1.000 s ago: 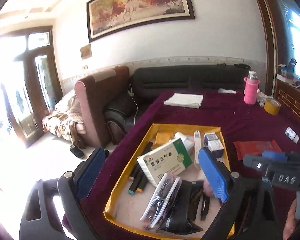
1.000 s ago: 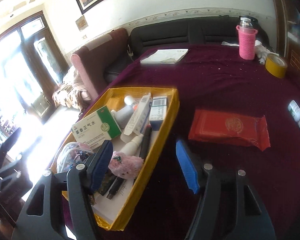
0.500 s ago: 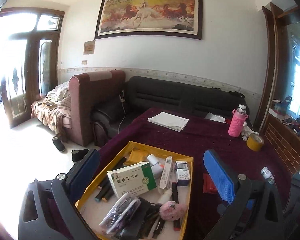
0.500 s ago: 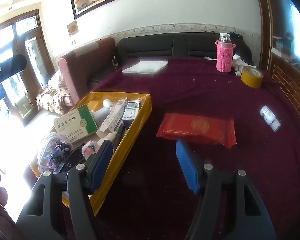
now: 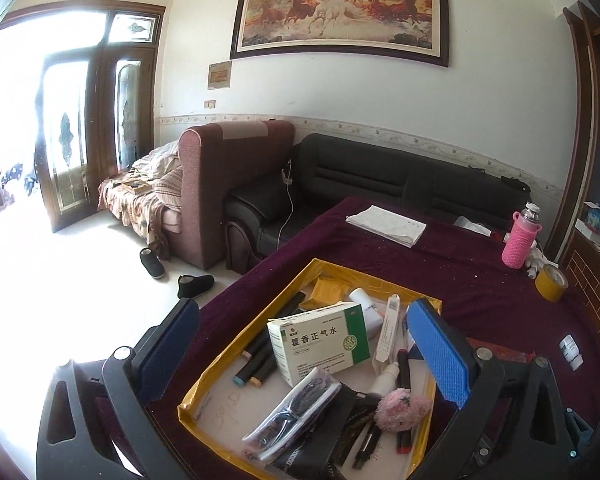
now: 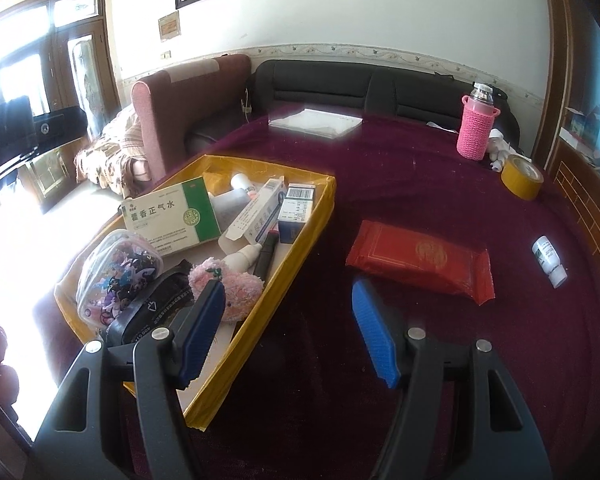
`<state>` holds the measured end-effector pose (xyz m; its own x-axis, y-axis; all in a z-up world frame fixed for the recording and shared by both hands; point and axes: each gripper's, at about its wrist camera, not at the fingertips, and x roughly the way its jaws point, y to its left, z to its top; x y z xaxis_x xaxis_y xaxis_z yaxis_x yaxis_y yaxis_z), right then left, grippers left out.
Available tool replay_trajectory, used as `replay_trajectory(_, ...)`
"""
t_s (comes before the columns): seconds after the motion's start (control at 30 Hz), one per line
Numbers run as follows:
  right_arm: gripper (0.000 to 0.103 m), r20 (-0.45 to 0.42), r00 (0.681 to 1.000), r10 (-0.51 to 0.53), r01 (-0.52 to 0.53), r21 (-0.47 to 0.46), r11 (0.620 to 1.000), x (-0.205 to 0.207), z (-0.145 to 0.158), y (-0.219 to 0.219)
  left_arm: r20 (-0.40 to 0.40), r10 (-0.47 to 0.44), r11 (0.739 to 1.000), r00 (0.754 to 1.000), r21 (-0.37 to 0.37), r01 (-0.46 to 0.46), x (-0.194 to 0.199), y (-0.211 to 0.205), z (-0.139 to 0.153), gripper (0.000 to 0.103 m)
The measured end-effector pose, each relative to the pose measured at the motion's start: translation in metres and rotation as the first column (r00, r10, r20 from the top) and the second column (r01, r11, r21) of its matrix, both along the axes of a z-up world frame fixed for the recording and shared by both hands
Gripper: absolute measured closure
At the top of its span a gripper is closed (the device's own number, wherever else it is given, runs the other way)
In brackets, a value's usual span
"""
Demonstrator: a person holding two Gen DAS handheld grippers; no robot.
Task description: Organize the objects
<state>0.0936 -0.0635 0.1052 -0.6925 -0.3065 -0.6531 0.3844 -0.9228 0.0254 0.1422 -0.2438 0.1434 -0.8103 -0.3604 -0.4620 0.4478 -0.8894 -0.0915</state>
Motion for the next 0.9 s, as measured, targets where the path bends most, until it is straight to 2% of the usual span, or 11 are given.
replay_trajectory(0.47,0.037,0.011,0.998,0.054,-0.055,0.081,0.995,0.008,-0.001,-0.031,0.065,0.0,0.999,0.998,0.052,-0.004,-0.003,-0.025,-0.022,0.001)
replay_trajectory(0.9,0.037,0.063,0.994,-0.085,0.082,0.046,0.996,-0.02,-0.006,0.031,0.136,-0.078,0.997,0.988,0.025,0.075,-0.029,0.009,-0.028,0.001)
